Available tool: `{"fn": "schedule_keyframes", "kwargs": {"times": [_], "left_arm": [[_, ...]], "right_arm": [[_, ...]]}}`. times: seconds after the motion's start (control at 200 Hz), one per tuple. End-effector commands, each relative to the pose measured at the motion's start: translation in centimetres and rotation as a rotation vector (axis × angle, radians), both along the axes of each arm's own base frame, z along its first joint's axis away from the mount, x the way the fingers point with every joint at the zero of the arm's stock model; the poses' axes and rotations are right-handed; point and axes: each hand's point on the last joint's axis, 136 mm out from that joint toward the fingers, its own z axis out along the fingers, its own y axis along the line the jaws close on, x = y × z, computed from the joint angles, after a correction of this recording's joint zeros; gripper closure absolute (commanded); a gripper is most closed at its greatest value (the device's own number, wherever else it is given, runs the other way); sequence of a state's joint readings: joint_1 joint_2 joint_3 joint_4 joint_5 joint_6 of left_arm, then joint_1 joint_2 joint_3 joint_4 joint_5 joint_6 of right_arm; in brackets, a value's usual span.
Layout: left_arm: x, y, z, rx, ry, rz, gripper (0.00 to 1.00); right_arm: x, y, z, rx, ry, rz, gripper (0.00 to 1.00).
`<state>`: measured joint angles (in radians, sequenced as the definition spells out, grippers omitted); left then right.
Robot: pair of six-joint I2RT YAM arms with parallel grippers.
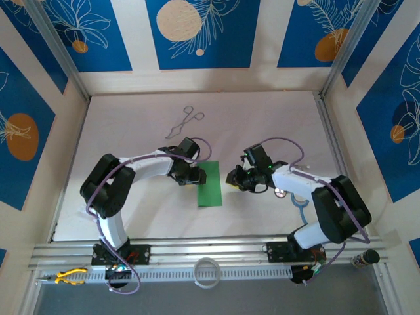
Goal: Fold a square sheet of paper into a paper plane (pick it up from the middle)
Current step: Hold the square sheet of paper at the center of the table.
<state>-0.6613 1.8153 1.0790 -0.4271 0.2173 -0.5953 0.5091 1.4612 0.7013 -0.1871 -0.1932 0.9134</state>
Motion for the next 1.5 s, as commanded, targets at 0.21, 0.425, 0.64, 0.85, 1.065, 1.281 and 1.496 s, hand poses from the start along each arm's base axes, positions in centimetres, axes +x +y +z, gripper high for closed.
{"fn": "schedule_keyframes", "kwargs": {"times": [0.21,0.425,0.64,0.85,1.065,1.281,1.496], "left_arm": [[-0.5,-0.5,-2.6,-0.003,0.024,-0.044,0.46],[-0.4,-0.3,-2.8,0.005,0.022,-0.038,0.46],[-0.5,-0.5,-3.0,-0.002,0.028,-0.030,0.46],[-0.5,-0.5,-3.3,0.000,0.044,-0.008,0.46],[-0.6,-0.6,-3.4,-0.002,0.046,-0.023,0.46],[-0.7,-0.9,-3.3,-0.015,0.039,-0.047,0.46],[-0.6,-0.6,-3.1,0.003,0.027,-0.073,0.47]], "right_arm": [[0.6,0.2,-0.2,-0.052,-0.013,-0.001,0.77],[0.4,0.3,-0.3,-0.044,-0.008,0.002,0.77],[0.3,0.7,-0.4,-0.034,0.001,0.011,0.77],[0.3,0.7,-0.4,-0.033,0.003,0.010,0.77],[0.5,1.9,0.1,0.015,-0.013,0.057,0.79],[1.0,3.1,-0.5,-0.006,-0.012,0.091,0.94],[1.4,1.4,-0.7,-0.089,-0.019,0.037,0.93]]}}
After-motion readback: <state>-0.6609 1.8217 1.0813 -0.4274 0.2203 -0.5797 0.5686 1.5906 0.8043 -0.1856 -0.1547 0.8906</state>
